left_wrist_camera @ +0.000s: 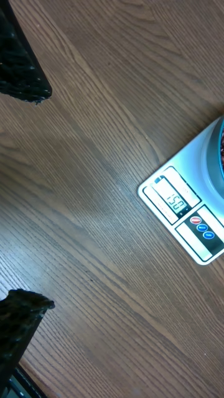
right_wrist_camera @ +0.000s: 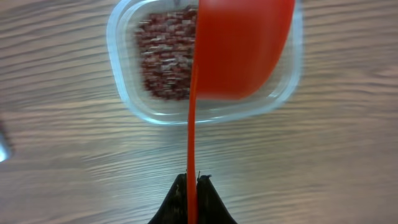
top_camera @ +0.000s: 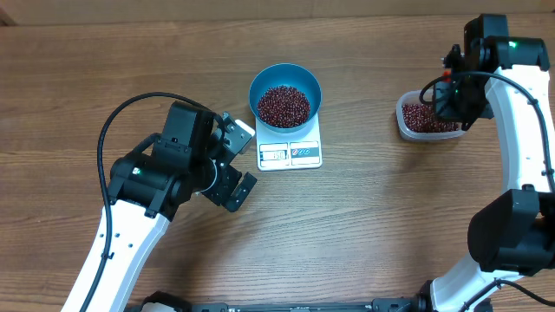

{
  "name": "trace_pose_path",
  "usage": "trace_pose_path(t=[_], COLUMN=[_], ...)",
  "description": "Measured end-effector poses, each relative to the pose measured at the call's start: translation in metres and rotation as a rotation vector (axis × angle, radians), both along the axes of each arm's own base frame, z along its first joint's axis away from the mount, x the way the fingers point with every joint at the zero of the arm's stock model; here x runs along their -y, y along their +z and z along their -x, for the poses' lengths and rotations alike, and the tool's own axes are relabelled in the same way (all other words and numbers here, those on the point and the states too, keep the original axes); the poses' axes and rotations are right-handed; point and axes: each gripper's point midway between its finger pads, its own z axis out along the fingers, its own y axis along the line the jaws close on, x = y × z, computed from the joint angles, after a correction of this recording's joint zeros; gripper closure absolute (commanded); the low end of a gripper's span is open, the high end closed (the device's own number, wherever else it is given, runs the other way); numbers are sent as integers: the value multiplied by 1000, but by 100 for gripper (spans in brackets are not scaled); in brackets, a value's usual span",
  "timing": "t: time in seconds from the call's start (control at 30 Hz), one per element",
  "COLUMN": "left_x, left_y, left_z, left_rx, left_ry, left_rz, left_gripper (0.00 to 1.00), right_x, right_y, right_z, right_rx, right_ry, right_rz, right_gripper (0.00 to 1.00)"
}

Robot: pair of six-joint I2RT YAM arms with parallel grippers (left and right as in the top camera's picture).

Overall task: Scoop item into bowl and weigh 150g on scale
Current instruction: 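Carry the red cup back over the bean tub, then lower the red cup onto the table right of the scale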

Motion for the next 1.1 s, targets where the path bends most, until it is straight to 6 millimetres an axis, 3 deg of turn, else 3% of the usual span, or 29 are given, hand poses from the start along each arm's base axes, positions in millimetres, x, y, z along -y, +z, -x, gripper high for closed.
trace_pose_path(t=[0.43, 0.7, 0.93, 1.03, 1.1], left_x=[0, 0, 0, 0, 0], left_y=[0, 0, 0, 0, 0], left_z=[0, 0, 0, 0, 0], left_rx=[0, 0, 0, 0, 0], left_ry=[0, 0, 0, 0, 0], left_rz=[0, 0, 0, 0, 0], left_gripper=[0, 0, 0, 0, 0], right_x=[26, 9, -7, -11, -9], right_y=[5, 13, 22, 31, 49], right_z=[6, 7, 19, 22, 28], right_rx=[-21, -37, -61, -29, 23], right_ry=[-58, 7, 19, 2, -15], right_rz=[184, 333, 418, 413, 408], right_gripper=[96, 96, 96, 96, 96])
